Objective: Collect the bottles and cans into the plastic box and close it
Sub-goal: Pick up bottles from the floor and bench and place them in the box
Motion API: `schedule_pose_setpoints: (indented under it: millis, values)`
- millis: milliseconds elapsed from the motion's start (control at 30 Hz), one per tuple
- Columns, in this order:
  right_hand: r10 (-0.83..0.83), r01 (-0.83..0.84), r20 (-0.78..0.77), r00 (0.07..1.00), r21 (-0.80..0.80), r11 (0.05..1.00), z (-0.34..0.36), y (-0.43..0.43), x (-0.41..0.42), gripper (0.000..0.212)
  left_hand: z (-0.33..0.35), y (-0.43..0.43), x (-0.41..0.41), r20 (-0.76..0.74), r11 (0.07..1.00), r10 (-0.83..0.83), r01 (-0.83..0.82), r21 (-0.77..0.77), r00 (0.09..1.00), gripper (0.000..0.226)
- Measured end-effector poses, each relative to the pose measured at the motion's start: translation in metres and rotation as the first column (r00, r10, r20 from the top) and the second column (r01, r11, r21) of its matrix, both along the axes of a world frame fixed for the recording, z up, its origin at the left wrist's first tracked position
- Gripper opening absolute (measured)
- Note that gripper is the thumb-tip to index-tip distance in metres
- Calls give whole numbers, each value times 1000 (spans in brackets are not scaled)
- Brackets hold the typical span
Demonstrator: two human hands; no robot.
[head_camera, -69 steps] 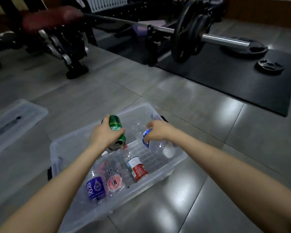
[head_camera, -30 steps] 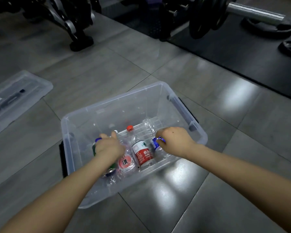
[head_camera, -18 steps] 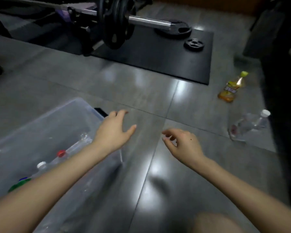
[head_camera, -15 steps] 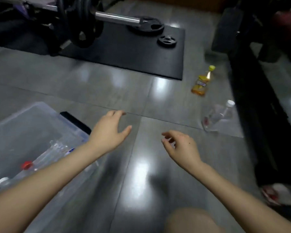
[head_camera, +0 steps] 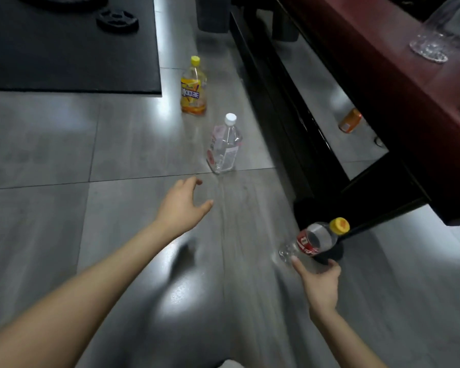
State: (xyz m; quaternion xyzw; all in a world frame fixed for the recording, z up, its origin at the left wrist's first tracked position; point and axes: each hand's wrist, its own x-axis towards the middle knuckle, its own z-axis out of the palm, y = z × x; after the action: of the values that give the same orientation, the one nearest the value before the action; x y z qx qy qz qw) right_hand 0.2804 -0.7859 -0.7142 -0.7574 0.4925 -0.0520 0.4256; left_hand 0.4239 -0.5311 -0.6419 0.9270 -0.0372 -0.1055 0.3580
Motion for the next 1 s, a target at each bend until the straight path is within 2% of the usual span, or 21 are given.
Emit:
schedule_pose_setpoints:
  millis: [133,267,433,567,733,867,1000]
  values:
    - [-6,-5,169,986,65,998,-15,-11,19,100,-24,-15,12,-38,1000,28,-28,-1,999,56]
    - [33,-44,237,971,41,998,-17,-9,40,73,-39,-19,28,-45,996,84,-85,-15,995,60]
    - [176,-194,340,924,17,981,-12,4,105,65,-54,-27,71,-21,972,210,-211,-100,978,72]
    - [153,-210,459,875,75,975,-8,11,176,55,-67,-45,120,-27,962,214,-216,-165,976,92]
    - [210,-247,447,870,26,969,-17,8,231,63,-86,-64,179,-60,937,210,-219,-271,976,114]
    - [250,-279,418,873,9,960,-28,2,251,58,-96,-75,209,-87,942,174,-191,-274,981,129]
    - [258,-288,411,874,11,958,-29,3,255,61,-93,-85,214,-66,956,158,-170,-241,985,118]
